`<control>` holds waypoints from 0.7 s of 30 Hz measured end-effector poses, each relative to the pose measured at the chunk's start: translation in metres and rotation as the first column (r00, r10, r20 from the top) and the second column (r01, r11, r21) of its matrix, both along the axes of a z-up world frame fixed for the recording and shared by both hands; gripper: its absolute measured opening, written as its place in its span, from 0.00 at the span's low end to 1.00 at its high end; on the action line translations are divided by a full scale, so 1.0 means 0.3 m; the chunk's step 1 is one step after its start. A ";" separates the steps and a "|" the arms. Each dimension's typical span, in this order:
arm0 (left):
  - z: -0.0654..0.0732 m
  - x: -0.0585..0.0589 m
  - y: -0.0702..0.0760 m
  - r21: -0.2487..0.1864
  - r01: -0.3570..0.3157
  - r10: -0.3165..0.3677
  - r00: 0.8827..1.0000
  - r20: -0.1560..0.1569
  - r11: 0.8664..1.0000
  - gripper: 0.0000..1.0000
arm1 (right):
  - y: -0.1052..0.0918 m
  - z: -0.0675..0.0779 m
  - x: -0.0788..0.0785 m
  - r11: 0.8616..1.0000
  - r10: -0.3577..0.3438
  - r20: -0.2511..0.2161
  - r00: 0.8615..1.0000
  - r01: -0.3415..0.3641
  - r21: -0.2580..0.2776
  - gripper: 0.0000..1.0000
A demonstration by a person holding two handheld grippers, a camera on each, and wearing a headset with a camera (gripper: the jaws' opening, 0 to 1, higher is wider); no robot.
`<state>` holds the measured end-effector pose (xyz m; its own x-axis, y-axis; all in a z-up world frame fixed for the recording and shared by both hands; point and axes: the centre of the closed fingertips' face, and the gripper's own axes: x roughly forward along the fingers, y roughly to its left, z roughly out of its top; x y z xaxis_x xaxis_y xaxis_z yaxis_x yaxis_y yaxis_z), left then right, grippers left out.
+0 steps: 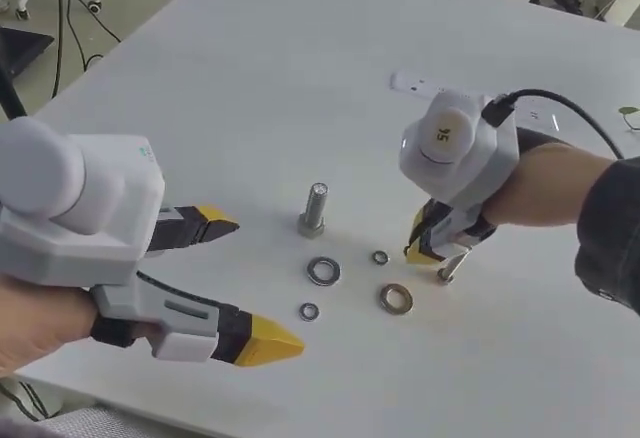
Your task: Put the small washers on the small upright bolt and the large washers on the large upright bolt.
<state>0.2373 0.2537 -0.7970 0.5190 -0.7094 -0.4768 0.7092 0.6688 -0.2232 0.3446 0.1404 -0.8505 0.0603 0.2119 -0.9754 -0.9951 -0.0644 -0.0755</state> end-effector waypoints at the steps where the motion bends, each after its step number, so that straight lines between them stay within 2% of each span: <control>1: 0.001 0.000 -0.002 -0.001 0.001 -0.001 1.000 0.000 1.000 0.86 | 0.001 0.009 -0.001 1.000 -0.002 0.002 1.000 0.002 0.005 0.14; 6: 0.002 0.000 -0.006 0.001 0.007 -0.007 1.000 0.003 1.000 0.86 | 0.008 0.047 0.003 1.000 -0.005 0.022 1.000 0.004 0.029 0.14; 14: 0.005 0.005 -0.010 0.000 0.011 -0.011 1.000 0.007 1.000 0.86 | -0.012 0.120 0.013 0.999 -0.018 0.059 0.998 0.015 0.052 0.14; 21: 0.013 0.008 -0.020 0.001 0.020 -0.020 1.000 0.014 1.000 0.86 | -0.038 0.163 0.017 0.998 -0.030 0.083 0.996 0.025 0.061 0.14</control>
